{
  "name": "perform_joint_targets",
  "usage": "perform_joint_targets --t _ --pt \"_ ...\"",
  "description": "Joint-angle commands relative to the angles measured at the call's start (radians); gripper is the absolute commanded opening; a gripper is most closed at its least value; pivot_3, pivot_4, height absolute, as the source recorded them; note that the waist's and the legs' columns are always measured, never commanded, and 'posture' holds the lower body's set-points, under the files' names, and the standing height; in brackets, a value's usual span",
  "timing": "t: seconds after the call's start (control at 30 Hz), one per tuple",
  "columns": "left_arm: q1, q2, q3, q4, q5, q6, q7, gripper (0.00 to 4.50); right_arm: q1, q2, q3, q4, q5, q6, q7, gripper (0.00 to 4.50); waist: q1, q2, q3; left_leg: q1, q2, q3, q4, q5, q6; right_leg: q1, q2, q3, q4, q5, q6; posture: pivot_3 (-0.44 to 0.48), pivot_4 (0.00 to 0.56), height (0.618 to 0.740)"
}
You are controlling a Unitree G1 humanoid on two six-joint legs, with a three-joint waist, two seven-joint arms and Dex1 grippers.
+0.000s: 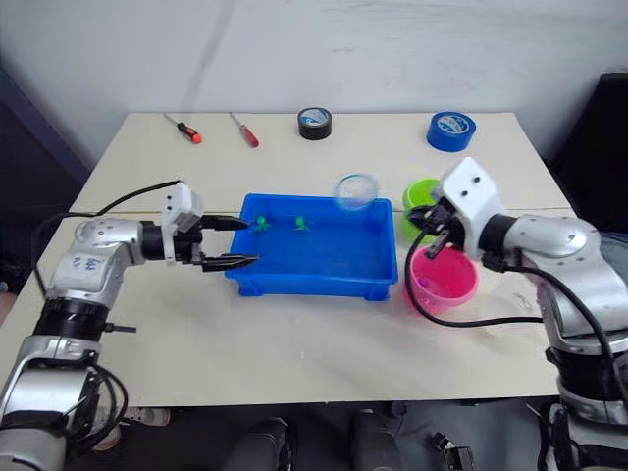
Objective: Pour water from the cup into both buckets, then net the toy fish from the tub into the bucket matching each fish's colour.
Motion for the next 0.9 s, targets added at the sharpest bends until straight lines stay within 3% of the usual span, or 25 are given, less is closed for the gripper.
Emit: perform_joint_targets --t 0.03,0.2,0.5,0.73,0.9 --pt "0.039 0.040 0.058 -0.096 -0.023 0.027 0.029 4.45 -0.021 0.024 0.038 -0.018 0.063 0.068 -0.002 0.00 0.008 0.000 0.000 0.000 -0.001 0.000 0.000 0.000 0.001 0.000 -0.001 0.000 -0.001 0.000 0.000 0.000 0.150 0.736" --pt "0.111 0.054 0.100 -0.216 -0.049 0.085 0.076 4.45 -0.083 0.100 0.147 0.122 0.104 0.130 0.021 0.00 0.015 0.000 0.000 0.000 -0.002 0.000 0.000 -0.001 0.002 0.000 -0.002 0.000 -0.002 0.000 0.000 0.000 0.150 0.736" --pt "0.224 0.070 0.158 -0.367 -0.085 0.153 0.148 4.45 -0.229 0.235 0.332 0.471 -0.006 0.020 0.028 0.00 -0.009 0.000 0.000 0.000 -0.002 0.001 -0.001 0.000 0.001 -0.002 -0.001 0.000 0.000 0.000 0.000 0.000 0.150 0.736" --pt "0.209 0.058 0.160 -0.399 -0.105 0.177 0.183 4.45 -0.318 0.284 0.310 0.702 -0.088 -0.095 -0.008 0.00 -0.009 0.000 0.000 -0.001 -0.002 0.001 -0.001 0.000 0.001 -0.002 -0.001 0.000 0.000 0.000 0.000 0.000 0.150 0.736" --pt "0.185 0.057 0.148 -0.391 -0.108 0.177 0.183 4.45 -0.340 0.301 0.279 0.746 -0.113 -0.148 -0.036 0.00 -0.010 0.000 0.000 -0.001 -0.002 0.000 -0.001 0.000 0.000 -0.003 -0.001 0.000 0.000 0.000 0.000 0.000 0.150 0.736"
